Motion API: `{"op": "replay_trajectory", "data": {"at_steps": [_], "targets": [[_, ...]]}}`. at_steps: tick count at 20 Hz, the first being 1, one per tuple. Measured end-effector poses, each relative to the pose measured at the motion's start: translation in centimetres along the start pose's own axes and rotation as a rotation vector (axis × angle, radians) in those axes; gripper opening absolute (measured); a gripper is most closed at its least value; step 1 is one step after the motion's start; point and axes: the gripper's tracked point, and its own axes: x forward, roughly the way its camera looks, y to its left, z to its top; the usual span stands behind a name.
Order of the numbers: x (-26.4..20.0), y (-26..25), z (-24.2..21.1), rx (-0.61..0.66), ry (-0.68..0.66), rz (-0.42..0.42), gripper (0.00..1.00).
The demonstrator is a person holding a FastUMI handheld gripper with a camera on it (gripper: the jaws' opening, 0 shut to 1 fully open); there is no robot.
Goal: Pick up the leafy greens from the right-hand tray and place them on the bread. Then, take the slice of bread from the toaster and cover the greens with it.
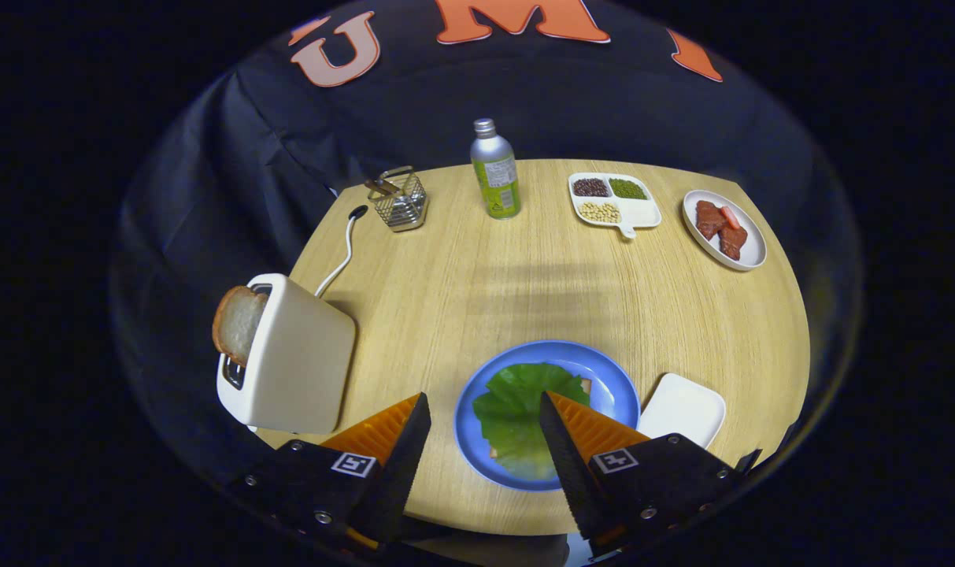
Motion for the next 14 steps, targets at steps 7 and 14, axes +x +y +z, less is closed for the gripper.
{"op": "replay_trajectory", "data": {"at_steps": [7,14], "targets": [[-3.9,9.8,4.9,-0.099,0.009,0.118,0.94],[-3.6,18.3,8.3,-0.164,0.033,0.212,0.95]]}}
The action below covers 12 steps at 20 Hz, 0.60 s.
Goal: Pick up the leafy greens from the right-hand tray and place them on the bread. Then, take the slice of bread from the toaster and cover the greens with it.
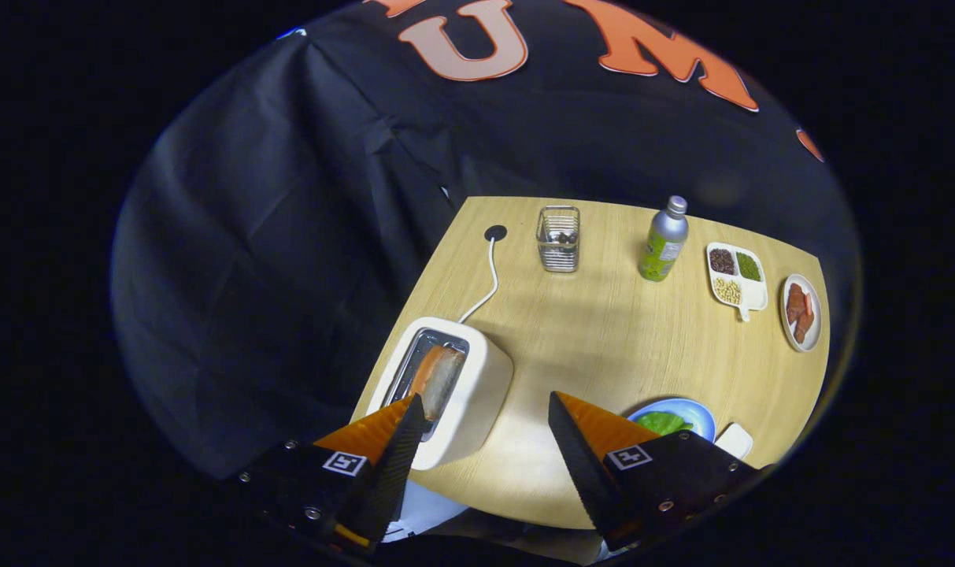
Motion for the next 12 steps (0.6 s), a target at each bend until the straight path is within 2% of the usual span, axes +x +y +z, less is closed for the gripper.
{"op": "replay_trajectory", "data": {"at_steps": [8,12], "targets": [[5.8,4.4,-0.4,-0.005,0.131,-0.001,0.94],[8.0,4.8,-0.5,0.012,0.172,-0.033,0.88]]}}
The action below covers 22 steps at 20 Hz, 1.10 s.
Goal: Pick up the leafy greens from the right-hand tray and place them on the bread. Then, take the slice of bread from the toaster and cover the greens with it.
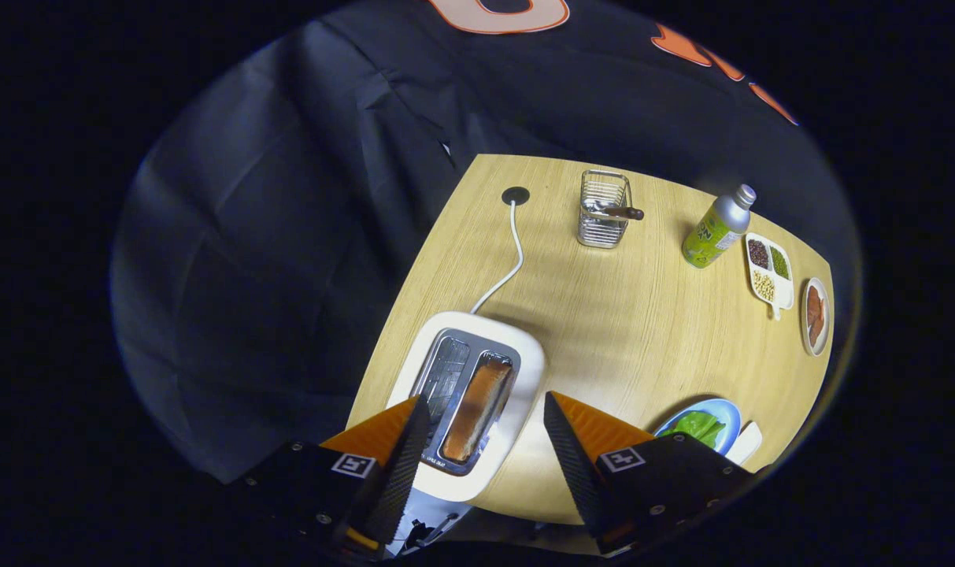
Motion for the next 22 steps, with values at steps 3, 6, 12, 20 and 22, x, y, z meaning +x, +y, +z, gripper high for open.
{"op": "replay_trajectory", "data": {"at_steps": [3,6,12,20,22], "targets": [[1.3,0.1,-0.4,0.008,0.053,-0.024,0.77],[2.4,0.0,-1.2,-0.007,0.105,-0.056,0.67],[3.3,0.6,-2.3,-0.007,0.164,-0.058,0.40],[2.0,0.4,-2.5,-0.012,0.149,-0.011,0.16],[1.3,0.7,-2.3,-0.010,0.122,0.024,0.15]]}}
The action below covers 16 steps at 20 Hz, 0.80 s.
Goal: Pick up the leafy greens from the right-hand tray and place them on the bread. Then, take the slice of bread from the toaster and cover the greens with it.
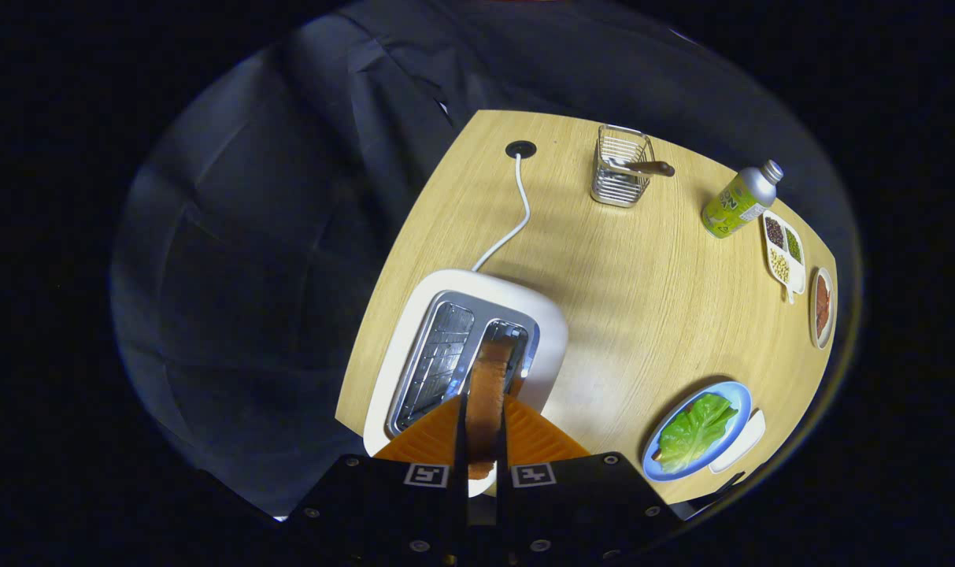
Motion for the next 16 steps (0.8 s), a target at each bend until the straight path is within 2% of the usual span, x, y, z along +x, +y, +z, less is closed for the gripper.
{"op": "replay_trajectory", "data": {"at_steps": [3,9,13,16], "targets": [[-1.4,-0.2,0.1,0.005,-0.033,0.054,0.11],[-3.6,-1.5,-1.2,-0.004,-0.067,0.090,0.11],[-5.6,-0.7,-1.4,-0.008,-0.132,0.200,0.11],[-7.6,-1.9,-1.5,-0.002,-0.172,0.245,0.10]]}}
